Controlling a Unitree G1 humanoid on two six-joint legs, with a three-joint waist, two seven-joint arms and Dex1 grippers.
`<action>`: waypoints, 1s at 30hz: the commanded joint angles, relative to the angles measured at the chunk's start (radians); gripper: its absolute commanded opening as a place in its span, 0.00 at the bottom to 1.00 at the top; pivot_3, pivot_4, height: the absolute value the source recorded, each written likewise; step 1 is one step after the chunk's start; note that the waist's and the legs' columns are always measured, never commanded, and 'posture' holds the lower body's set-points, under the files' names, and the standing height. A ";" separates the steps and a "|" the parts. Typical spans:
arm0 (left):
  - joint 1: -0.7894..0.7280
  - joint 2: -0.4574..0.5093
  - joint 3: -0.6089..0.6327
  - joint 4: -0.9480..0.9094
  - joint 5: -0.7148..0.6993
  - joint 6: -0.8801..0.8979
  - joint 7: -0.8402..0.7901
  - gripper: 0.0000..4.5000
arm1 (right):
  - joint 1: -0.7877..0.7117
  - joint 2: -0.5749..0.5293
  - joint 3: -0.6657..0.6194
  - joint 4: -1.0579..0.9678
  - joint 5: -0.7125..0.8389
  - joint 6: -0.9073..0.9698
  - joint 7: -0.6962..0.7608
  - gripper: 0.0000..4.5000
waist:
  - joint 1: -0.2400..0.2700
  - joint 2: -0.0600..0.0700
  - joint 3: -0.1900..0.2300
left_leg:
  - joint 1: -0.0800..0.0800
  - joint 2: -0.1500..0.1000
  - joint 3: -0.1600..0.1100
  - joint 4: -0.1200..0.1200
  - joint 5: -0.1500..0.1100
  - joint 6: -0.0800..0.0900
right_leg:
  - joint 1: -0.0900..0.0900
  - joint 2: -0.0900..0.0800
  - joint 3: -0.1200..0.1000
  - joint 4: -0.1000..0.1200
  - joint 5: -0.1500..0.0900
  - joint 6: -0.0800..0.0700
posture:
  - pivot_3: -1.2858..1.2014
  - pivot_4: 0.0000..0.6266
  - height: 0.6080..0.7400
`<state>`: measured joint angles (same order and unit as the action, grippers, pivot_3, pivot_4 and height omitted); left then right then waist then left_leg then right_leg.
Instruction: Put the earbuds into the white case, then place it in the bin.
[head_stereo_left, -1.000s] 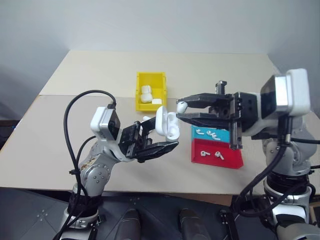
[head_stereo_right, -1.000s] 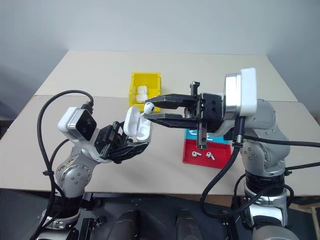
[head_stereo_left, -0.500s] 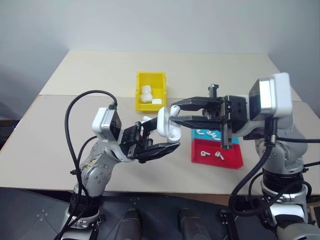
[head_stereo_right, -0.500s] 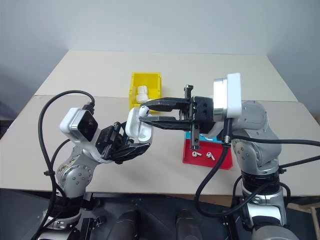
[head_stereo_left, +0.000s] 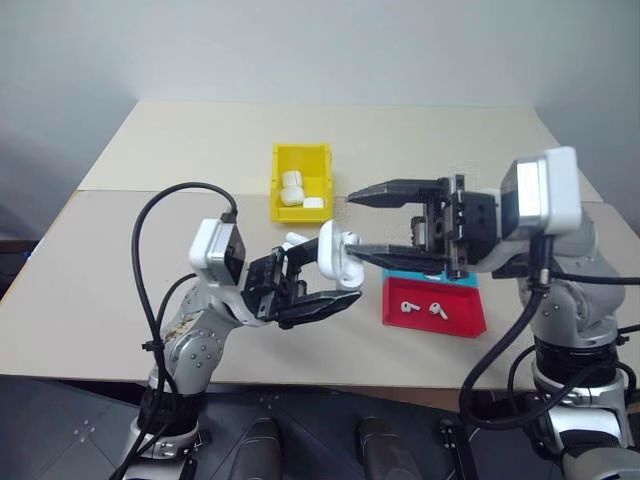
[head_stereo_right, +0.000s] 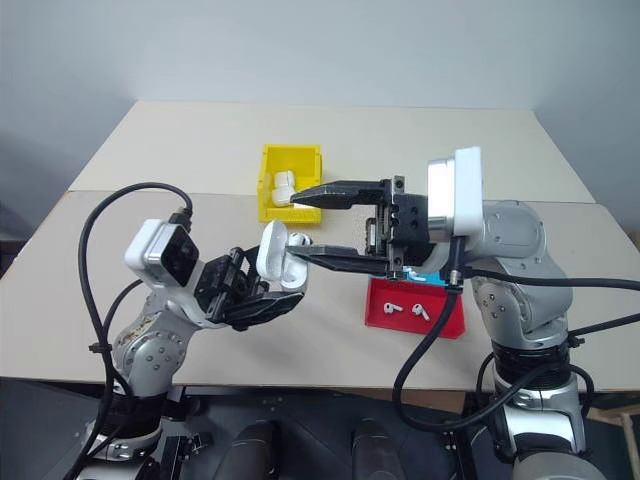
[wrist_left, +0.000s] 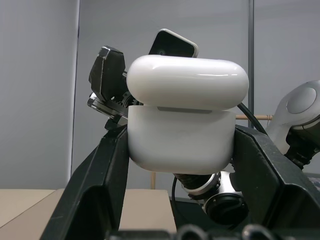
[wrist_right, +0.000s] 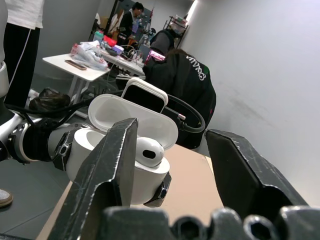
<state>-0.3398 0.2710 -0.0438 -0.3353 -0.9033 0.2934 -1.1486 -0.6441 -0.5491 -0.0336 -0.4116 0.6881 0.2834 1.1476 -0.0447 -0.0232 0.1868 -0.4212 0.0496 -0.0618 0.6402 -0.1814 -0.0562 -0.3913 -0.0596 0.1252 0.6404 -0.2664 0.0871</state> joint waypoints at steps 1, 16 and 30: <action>-0.011 -0.013 0.014 -0.023 -0.007 -0.020 0.005 0.62 | 0.019 -0.031 -0.007 -0.027 0.016 -0.014 0.034 0.57 | 0.000 0.000 0.000 | 0.000 0.000 0.000 0.000 0.000 0.000 | 0.000 0.000 0.000 0.000 0.000 0.000 | 0.52 0.24 1.00; 0.088 0.143 0.072 0.211 0.229 -0.291 -0.209 0.62 | -0.230 -0.516 0.199 0.474 -0.463 -0.050 0.272 0.57 | -0.012 0.001 0.001 | -0.001 0.000 0.004 -0.003 0.000 0.000 | -0.007 -0.001 0.003 0.000 -0.001 -0.001 | 0.52 0.24 1.00; 0.192 0.131 0.061 0.107 0.253 -0.300 -0.123 0.62 | -0.550 -0.199 0.540 1.058 -0.914 -0.202 0.255 0.57 | -0.015 0.002 0.003 | -0.005 0.000 0.004 -0.013 0.002 -0.001 | -0.014 -0.001 0.003 0.001 0.003 -0.009 | 0.52 0.24 1.00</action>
<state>-0.1537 0.3958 0.0162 -0.1871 -0.6476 0.0000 -1.2787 -1.1657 -0.7411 0.5095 0.6318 -0.1994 0.1182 1.4097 -0.0596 -0.0215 0.1895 -0.4263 0.0495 -0.0576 0.6270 -0.1797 -0.0569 -0.4057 -0.0610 0.1285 0.6413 -0.2631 0.0779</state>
